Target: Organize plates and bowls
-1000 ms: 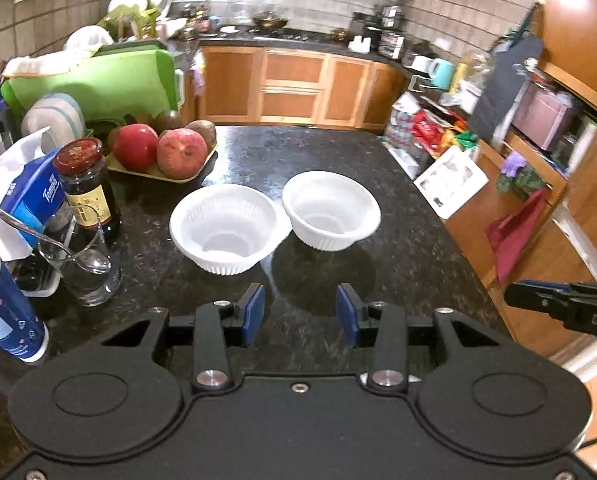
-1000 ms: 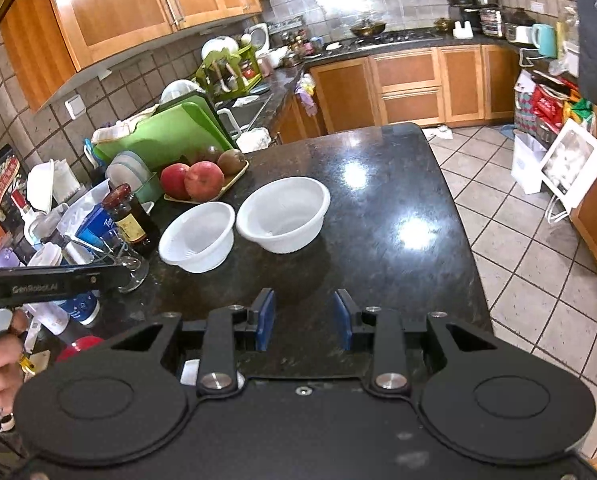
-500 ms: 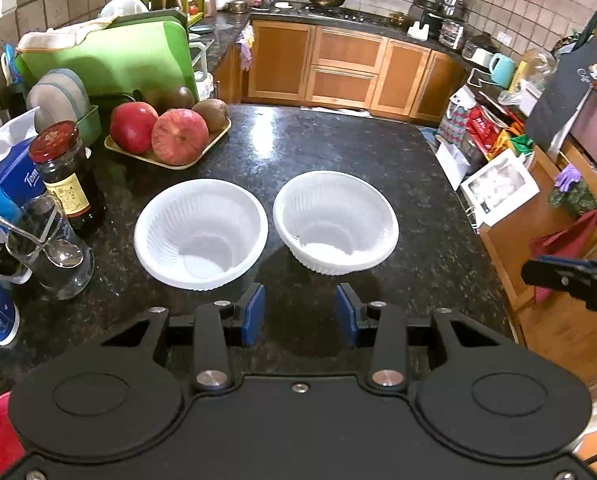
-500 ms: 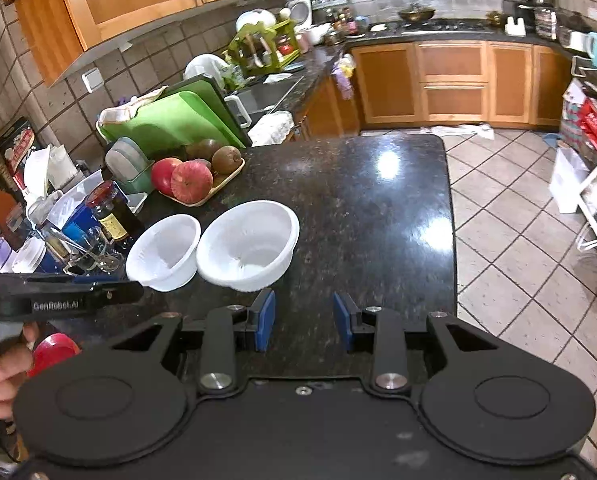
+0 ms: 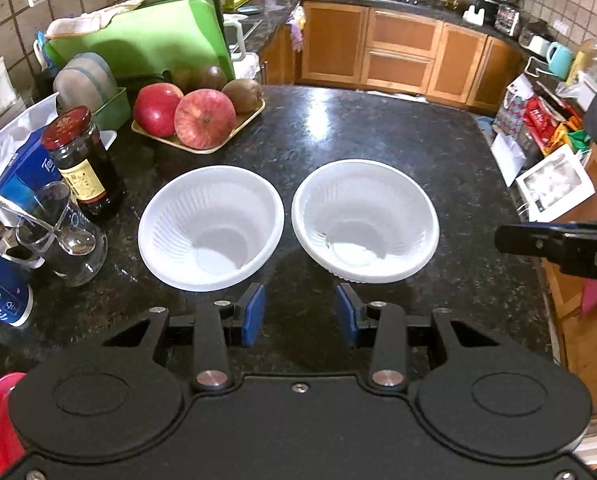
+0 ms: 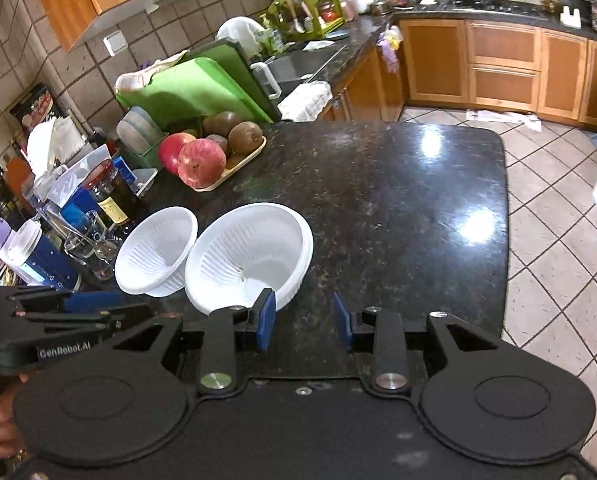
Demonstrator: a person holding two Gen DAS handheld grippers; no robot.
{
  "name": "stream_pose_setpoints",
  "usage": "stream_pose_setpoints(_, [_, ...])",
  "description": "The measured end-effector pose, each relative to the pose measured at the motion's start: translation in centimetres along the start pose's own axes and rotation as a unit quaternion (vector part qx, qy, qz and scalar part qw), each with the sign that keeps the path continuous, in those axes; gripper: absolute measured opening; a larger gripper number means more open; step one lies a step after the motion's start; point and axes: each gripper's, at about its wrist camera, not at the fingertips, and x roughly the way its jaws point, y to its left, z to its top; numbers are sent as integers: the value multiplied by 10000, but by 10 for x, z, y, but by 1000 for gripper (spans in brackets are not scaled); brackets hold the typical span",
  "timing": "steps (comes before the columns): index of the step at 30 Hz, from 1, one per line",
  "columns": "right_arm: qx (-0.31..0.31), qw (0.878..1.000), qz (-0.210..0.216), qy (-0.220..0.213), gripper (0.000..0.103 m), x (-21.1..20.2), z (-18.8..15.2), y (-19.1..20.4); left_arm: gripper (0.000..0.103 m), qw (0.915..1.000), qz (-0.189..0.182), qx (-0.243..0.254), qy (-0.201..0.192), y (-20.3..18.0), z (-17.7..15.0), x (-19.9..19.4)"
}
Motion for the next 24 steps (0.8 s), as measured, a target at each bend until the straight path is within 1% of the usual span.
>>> stream_pose_setpoints(4, [-103,9999,79,85,34,11,6,-2,49,9999,145,-6,75,-5,2,5])
stream_pose_setpoints(9, [-150,9995,179,201,34,22,11,-5,49,9996,230,-41,143,-7,5,11])
stream_pose_setpoints(16, [-195,9993,175,253,34,32,20,-8,49,9994,191,-140,245,-6,15,20])
stream_pose_setpoints(24, [-230,9991,221,282,34,42,27,-11,49,9989,304,-105,336,-13,21,33])
